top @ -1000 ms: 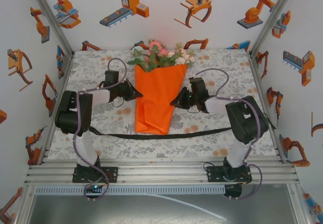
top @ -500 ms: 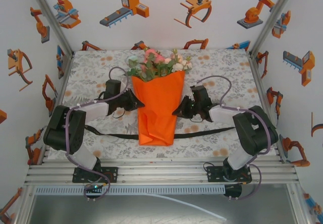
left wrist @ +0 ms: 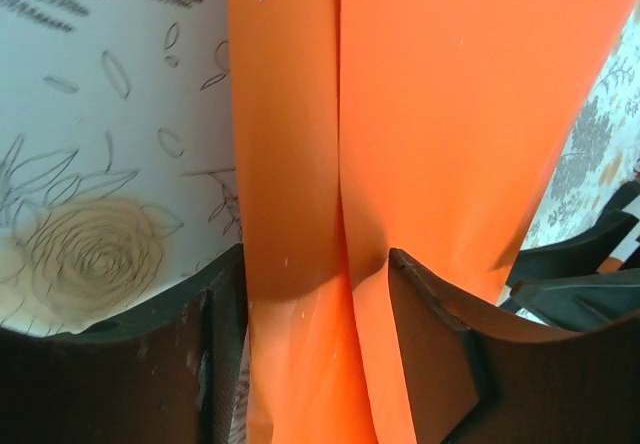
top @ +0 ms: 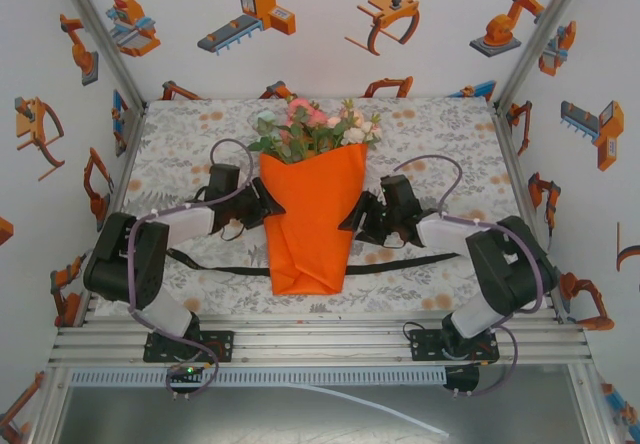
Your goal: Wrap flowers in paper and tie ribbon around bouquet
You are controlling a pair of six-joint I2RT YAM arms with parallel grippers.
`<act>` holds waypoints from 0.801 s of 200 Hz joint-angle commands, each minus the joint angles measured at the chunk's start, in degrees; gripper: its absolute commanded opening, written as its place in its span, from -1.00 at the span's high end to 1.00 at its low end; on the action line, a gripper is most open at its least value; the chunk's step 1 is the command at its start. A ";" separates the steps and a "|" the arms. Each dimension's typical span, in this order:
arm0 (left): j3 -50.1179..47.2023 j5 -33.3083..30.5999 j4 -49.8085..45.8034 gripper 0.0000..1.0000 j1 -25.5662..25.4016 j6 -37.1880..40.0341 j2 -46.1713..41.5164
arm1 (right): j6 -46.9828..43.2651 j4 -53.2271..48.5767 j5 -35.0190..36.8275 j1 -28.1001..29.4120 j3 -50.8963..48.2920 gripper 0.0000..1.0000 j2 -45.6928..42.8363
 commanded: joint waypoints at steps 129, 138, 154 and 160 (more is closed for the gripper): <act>-2.34 -25.54 -32.65 -0.18 17.66 -0.41 -34.95 | -13.94 -25.23 28.30 -45.23 3.64 -0.35 -15.04; -3.02 -26.35 -32.90 -0.20 17.67 -0.83 -36.25 | -14.03 -25.12 27.75 -47.63 3.64 -0.35 -13.55; -4.26 -27.31 -33.05 -0.32 17.70 -1.19 -37.46 | -14.10 -24.65 24.11 -51.03 3.86 -0.34 -10.44; -4.44 -27.57 -33.35 -0.38 17.59 -1.11 -37.76 | -14.28 -24.75 22.95 -51.72 4.26 -0.33 -9.11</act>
